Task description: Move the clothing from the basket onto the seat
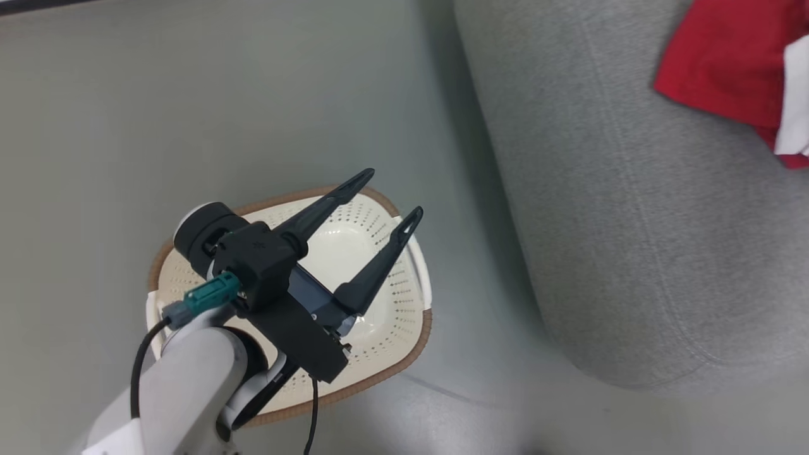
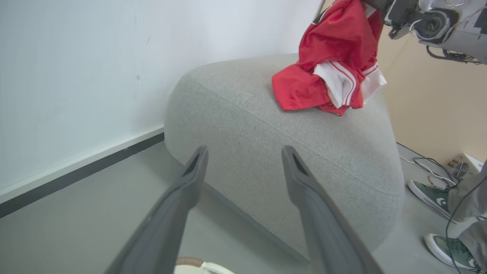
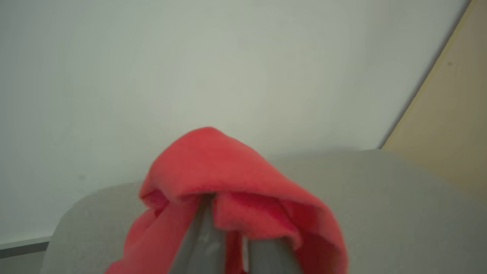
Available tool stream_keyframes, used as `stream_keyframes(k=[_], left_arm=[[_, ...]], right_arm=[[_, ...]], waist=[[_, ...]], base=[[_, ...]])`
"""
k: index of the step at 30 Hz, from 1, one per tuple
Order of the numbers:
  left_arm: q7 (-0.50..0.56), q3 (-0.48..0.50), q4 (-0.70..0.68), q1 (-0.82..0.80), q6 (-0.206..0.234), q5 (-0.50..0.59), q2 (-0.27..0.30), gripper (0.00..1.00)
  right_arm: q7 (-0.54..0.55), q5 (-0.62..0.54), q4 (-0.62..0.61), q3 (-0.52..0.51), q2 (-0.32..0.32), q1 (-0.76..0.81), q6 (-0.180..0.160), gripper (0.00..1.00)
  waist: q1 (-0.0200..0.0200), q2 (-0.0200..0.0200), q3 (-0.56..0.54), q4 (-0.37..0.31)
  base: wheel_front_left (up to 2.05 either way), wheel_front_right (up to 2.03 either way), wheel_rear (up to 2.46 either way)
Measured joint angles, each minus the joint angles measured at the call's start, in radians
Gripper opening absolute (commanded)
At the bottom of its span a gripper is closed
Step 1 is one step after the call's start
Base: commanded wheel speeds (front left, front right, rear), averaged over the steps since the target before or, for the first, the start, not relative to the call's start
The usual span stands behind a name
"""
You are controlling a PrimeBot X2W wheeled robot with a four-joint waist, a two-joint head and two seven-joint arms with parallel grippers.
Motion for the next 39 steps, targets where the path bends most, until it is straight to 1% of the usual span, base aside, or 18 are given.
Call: stream_keyframes(k=[4, 8, 9, 10, 12, 13, 16, 18, 20, 25, 32, 39], left_arm=[[-0.012, 0.005, 0.025, -0.012, -0.007, -0.004, -0.001, 1.0], [-0.021, 0.005, 0.052, -0.013, -0.007, -0.009, -0.004, 1.0], [-0.026, 0.004, 0.06, -0.013, -0.007, -0.01, -0.006, 1.0], [-0.029, 0.004, 0.066, -0.013, -0.008, -0.012, -0.008, 1.0], [-0.035, 0.003, 0.081, -0.013, -0.008, -0.016, -0.012, 1.0], [-0.038, 0.003, 0.089, -0.013, -0.008, -0.019, -0.015, 1.0], [-0.053, 0.004, 0.11, -0.011, -0.009, -0.023, -0.018, 1.0], [-0.062, 0.004, 0.13, -0.007, -0.015, -0.026, -0.019, 1.0], [-0.073, 0.004, 0.147, -0.003, -0.016, -0.03, -0.021, 1.0], [-0.097, 0.011, 0.192, 0.035, -0.016, -0.04, -0.02, 1.0], [-0.133, 0.026, 0.243, 0.093, -0.006, -0.072, -0.021, 1.0], [-0.156, 0.052, 0.283, 0.141, 0.014, -0.093, -0.037, 1.0]], right_arm=[[0.044, -0.017, 0.059, 0.054, 0.035, -0.009, 0.0, 0.0], [0.105, -0.021, 0.127, 0.099, 0.058, -0.017, 0.005, 0.0], [0.124, -0.022, 0.151, 0.107, 0.061, -0.023, 0.008, 0.03], [0.143, -0.022, 0.174, 0.114, 0.06, -0.028, 0.017, 0.2], [0.165, -0.024, 0.201, 0.129, 0.06, -0.029, 0.025, 0.67], [0.174, -0.026, 0.21, 0.135, 0.063, -0.029, 0.029, 1.0], [0.199, -0.026, 0.244, 0.151, 0.075, -0.035, 0.052, 1.0], [0.212, -0.025, 0.258, 0.163, 0.082, -0.036, 0.07, 1.0], [0.23, -0.025, 0.283, 0.175, 0.089, -0.035, 0.096, 1.0], [0.255, -0.025, 0.319, 0.207, 0.1, -0.02, 0.137, 1.0], [0.249, -0.017, 0.291, 0.235, 0.101, 0.102, 0.153, 1.0], [0.169, 0.002, 0.16, 0.24, 0.1, 0.202, 0.164, 1.0]], waist=[[0.0, 0.0, 0.01, 0.027], [-0.0001, 0.0, -0.002, 0.039], [-0.0002, 0.0, -0.007, 0.04], [-0.0003, -0.0001, -0.013, 0.041], [-0.0002, -0.0001, -0.026, 0.042], [-0.0002, -0.0001, -0.033, 0.043], [-0.0002, -0.0002, -0.057, 0.043], [-0.0003, -0.0002, -0.075, 0.042], [-0.0003, -0.0001, -0.094, 0.04], [-0.0003, -0.0002, -0.15, 0.033], [-0.0003, -0.0002, -0.239, 0.019], [-0.0004, -0.0003, -0.335, 0.011]], base=[[0.0, 0.0, 0.0], [0.0, 0.0, 0.0], [0.0, 0.0, 0.0], [0.0, 0.0, 0.0], [0.0, 0.0, 0.0], [0.0, 0.0, 0.0], [0.0, 0.0, 0.0], [0.0, 0.0, 0.0], [0.0, 0.0, 0.0], [0.0, 0.0, 0.0], [0.0, 0.0, 0.0], [0.0, 0.0, 0.0]])
